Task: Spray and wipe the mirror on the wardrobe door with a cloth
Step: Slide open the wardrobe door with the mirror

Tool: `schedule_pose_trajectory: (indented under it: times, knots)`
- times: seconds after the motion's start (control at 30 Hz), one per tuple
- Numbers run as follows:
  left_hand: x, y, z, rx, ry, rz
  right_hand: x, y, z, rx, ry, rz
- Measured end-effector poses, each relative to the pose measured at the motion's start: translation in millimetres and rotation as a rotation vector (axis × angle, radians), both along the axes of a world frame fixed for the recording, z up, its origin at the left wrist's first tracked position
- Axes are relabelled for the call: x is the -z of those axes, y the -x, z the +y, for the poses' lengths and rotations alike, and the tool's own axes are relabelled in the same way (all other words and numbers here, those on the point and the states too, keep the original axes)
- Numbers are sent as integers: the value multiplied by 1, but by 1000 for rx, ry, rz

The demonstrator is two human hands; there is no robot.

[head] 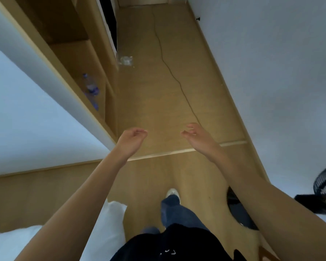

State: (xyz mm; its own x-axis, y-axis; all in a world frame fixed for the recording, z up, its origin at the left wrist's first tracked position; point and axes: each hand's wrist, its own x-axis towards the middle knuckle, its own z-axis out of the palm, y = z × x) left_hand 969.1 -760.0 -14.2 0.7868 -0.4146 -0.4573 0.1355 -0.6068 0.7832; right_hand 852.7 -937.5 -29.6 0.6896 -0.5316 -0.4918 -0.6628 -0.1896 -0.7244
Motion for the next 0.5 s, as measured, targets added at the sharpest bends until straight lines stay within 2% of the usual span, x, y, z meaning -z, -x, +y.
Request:
schedule_pose_trajectory:
  times: [0.5]
  knots:
    - [7, -244, -187, -30, 10, 11, -4, -244, -191, -26, -20, -18]
